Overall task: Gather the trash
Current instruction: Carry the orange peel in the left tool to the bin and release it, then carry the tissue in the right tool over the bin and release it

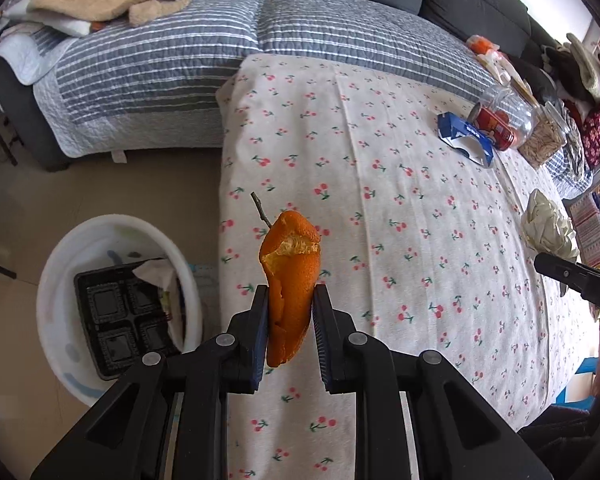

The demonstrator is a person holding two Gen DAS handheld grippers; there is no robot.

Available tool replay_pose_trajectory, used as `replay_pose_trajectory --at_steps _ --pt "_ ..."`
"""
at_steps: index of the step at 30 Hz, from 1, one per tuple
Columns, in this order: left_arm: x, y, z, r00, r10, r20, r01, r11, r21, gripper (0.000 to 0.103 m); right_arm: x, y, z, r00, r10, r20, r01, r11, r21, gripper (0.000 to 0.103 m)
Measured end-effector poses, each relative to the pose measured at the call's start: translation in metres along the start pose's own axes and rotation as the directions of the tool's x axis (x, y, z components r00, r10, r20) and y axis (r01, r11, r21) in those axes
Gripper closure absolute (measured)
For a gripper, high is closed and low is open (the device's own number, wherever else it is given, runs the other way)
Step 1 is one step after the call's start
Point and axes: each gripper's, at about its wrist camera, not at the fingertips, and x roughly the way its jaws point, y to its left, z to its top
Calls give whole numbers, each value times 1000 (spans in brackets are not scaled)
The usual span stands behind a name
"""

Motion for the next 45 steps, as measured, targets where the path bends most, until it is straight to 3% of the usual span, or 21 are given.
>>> replay_pose_trajectory --at_steps 14,16,18,20,30,45 --pt "-15 112 -28 994 105 -6 -104 978 -182 79 32 75 -3 997 67 -40 -70 994 -86 70" --pt "-14 125 -30 994 102 -26 -105 971 -215 70 37 82 -3 996 72 -45 -76 993 -92 69" --pt "-13 137 -34 992 115 -48 -124 959 -256 24 40 89 -3 996 75 -49 -80 992 -98 69" --pt "-16 144 -37 986 162 -40 -167 950 -262 7 45 95 -3 995 79 -54 -84 991 -103 69" --pt "-27 173 -58 972 230 -54 -236 943 -236 7 69 146 -9 991 109 -79 -121 979 -166 69" --pt "-40 224 -95 950 297 -92 -311 917 -248 5 120 256 -26 975 179 -131 -213 921 -326 69"
